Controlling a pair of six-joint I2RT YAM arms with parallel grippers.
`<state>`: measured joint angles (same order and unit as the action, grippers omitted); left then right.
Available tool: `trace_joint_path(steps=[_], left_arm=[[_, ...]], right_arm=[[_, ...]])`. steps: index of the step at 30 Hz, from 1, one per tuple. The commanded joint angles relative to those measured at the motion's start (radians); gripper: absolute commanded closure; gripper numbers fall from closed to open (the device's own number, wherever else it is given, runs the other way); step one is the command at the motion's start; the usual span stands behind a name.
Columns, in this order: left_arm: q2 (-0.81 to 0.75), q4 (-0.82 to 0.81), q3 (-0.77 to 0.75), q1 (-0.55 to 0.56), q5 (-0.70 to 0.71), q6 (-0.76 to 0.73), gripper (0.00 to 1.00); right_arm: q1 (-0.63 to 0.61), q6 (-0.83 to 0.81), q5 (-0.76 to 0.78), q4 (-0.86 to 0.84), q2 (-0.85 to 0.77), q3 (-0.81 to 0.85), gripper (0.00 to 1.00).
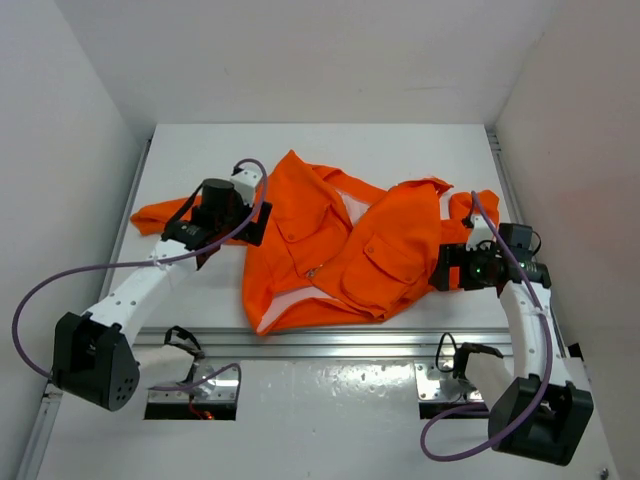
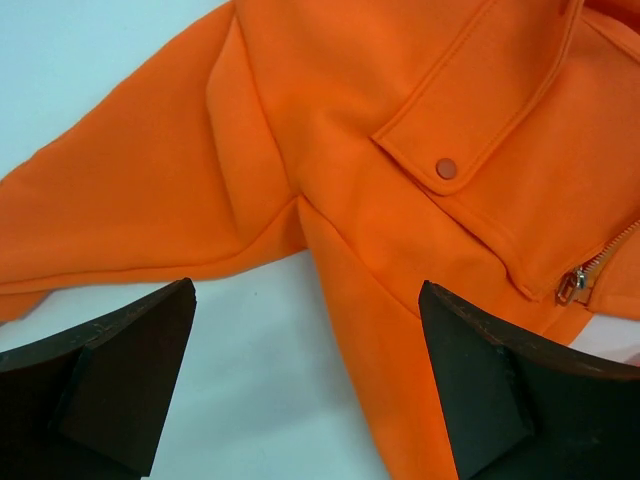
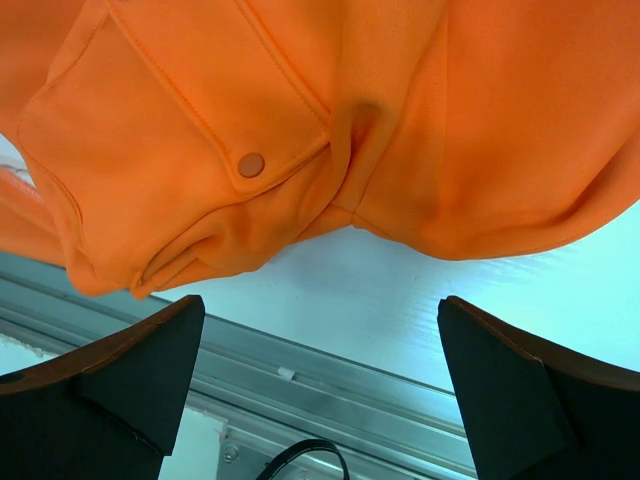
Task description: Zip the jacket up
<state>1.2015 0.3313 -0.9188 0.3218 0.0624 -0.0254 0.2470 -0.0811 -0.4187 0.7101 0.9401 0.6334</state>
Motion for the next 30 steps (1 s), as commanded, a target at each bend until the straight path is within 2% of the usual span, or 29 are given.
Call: trace_joint_path(steps=[1,3,4,5,7,9,12,13,14,18,22,28,30], left_arm=[[0.023,-0.005,-0.018,0.032,0.013,0.033,0.00],[0.050,0.012,-0.037,0.060,0.080,0.056,0.00],[0.065,0.012,-0.048,0.075,0.132,0.088,0.00],[0.098,0.041,-0.073,0.100,0.230,0.102,0.00],[0.121,0.061,-0.104,0.100,0.276,0.129,0.00],[0.112,0.071,-0.129,0.100,0.287,0.140,0.00],[0.055,-0.016,-0.078,0.100,0.197,0.085,0.00],[0.055,-0.017,-0.069,0.100,0.159,0.035,0.00],[0.055,-0.017,-0.081,0.100,0.052,0.001,0.00],[0.128,0.066,-0.101,0.100,-0.232,-0.065,0.00],[0.223,0.077,-0.101,0.132,-0.360,-0.054,0.00],[0.369,0.077,-0.155,0.141,-0.524,-0.076,0.10],[0.404,0.077,-0.189,0.141,-0.552,-0.076,0.18]], right_arm=[[0.000,0.017,0.017,-0.001,-0.006,-0.006,0.00],[-0.003,0.062,0.047,-0.009,-0.003,-0.006,0.00],[-0.002,0.073,0.093,-0.023,-0.006,-0.006,0.05],[-0.002,0.131,0.116,-0.030,-0.011,-0.008,0.03],[-0.003,0.133,0.167,-0.028,-0.014,0.000,0.00],[-0.002,0.115,0.153,0.012,-0.012,0.026,0.00],[-0.005,0.095,0.135,0.023,-0.006,0.037,0.00],[-0.005,0.054,0.088,0.003,-0.015,0.032,0.00],[-0.003,0.034,0.065,-0.007,-0.021,0.016,0.00],[-0.011,-0.049,-0.072,0.021,-0.046,0.015,0.00],[-0.029,-0.048,-0.111,0.135,0.032,0.075,0.00],[-0.029,-0.029,-0.183,0.154,0.108,0.091,0.02],[-0.034,-0.023,-0.193,0.143,0.118,0.095,0.02]])
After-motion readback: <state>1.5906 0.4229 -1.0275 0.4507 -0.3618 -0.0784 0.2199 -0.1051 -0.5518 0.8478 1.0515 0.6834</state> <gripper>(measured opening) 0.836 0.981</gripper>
